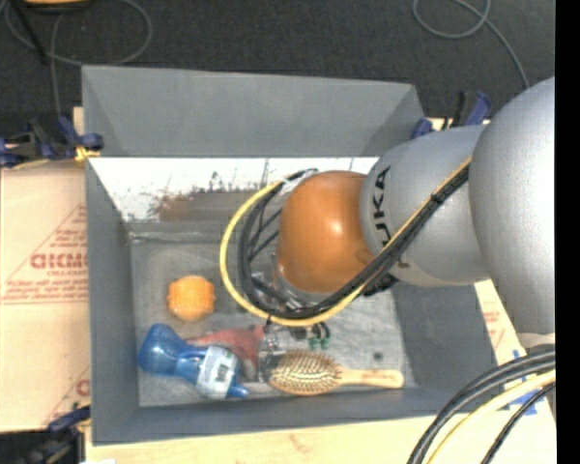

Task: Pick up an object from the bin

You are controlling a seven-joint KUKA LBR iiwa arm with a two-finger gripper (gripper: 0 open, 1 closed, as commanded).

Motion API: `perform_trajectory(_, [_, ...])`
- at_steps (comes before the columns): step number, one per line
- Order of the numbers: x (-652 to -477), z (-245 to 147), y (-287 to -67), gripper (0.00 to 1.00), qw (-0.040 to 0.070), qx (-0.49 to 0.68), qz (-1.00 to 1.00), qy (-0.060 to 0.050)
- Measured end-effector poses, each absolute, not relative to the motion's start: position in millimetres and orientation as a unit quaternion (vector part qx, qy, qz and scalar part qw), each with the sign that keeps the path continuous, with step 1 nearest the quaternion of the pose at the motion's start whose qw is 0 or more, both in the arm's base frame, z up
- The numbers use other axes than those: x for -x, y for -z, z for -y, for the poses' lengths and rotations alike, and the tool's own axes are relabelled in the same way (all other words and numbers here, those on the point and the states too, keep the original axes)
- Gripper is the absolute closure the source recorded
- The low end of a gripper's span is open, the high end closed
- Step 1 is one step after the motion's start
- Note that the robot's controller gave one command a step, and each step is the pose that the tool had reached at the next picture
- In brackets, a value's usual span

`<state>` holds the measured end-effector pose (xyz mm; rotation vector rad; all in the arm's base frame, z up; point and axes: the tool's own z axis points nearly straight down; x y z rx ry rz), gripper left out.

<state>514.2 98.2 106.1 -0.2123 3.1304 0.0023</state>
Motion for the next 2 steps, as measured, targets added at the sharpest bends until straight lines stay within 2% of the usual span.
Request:
perform_trajectory(1, [-508.8, -104.8, -92.1, 1.00, 0.003, 0.357, -0.934, 0.000])
perform_trajectory(2, [-508.8, -104.8, -92.1, 1.00, 0.003, 0.355, -0.935, 0.000])
